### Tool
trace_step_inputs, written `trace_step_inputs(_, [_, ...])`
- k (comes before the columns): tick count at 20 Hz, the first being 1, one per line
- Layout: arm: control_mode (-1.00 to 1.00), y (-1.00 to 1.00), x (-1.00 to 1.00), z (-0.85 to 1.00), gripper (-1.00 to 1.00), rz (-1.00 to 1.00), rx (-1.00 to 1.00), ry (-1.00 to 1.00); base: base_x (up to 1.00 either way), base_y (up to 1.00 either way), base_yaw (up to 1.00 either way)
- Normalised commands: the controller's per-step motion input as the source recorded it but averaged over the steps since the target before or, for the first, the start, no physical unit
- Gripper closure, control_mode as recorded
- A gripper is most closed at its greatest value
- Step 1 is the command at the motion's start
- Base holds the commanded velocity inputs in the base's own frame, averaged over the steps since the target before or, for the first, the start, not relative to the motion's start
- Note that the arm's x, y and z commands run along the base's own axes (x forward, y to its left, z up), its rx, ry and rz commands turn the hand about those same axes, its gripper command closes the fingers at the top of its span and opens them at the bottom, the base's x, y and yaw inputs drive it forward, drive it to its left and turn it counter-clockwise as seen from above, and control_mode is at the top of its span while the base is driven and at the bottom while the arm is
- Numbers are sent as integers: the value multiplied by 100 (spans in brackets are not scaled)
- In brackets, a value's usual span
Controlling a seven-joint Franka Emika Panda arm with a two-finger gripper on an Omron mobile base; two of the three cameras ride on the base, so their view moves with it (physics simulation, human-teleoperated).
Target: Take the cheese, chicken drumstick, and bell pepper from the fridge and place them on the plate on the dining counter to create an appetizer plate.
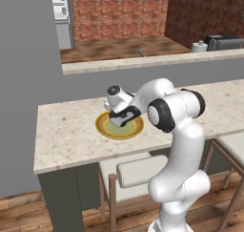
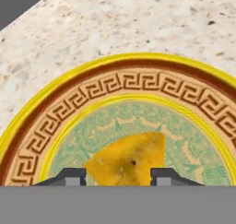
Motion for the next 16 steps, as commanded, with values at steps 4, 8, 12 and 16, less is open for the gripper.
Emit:
trace_step_inputs(4, [-100,-17,-8,54,-100,-15,0,2,0,0,0])
trace_step_inputs(8, [-100,-14,-3,77,-100,-13,0,1,0,0,0])
trace_step_inputs(12, [-100,-19,-29,80,-100,-8,0,0,0,0,0])
trace_step_inputs(16, [-100,-61,-76,63,-100,-7,1,0,0,0,0])
